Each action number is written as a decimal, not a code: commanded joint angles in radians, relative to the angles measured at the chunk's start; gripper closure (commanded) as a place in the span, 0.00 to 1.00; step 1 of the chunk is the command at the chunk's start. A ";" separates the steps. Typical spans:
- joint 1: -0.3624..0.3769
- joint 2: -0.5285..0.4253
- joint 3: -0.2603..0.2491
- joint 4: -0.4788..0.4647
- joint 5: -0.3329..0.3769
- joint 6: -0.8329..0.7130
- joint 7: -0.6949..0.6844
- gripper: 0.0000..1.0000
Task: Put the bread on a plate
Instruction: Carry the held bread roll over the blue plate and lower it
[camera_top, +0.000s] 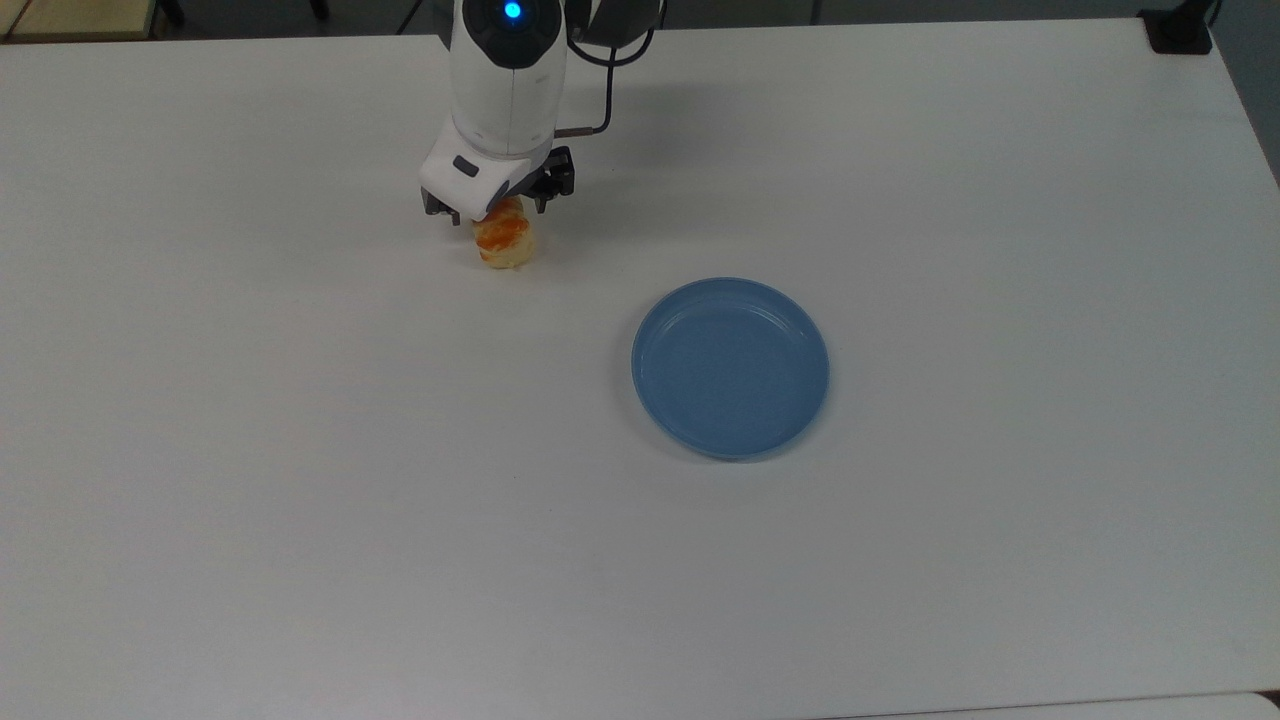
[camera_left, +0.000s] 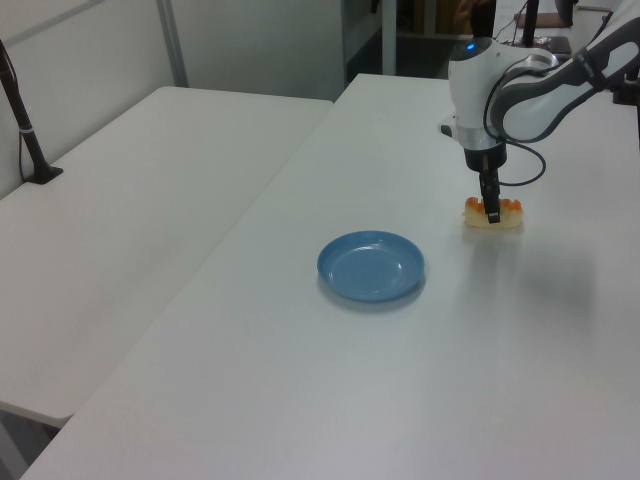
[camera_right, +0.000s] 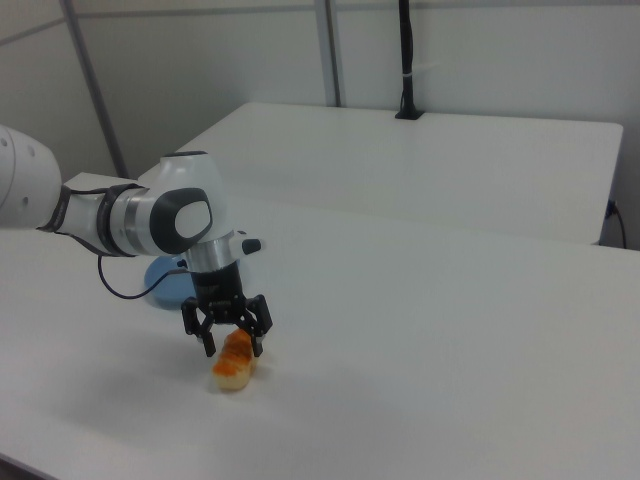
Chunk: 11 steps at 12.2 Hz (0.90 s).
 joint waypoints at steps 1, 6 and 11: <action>0.003 0.003 -0.008 -0.021 -0.016 0.032 -0.022 0.31; 0.002 -0.007 -0.008 -0.007 -0.014 0.020 -0.042 0.55; 0.014 0.019 -0.008 0.288 0.145 -0.078 -0.026 0.53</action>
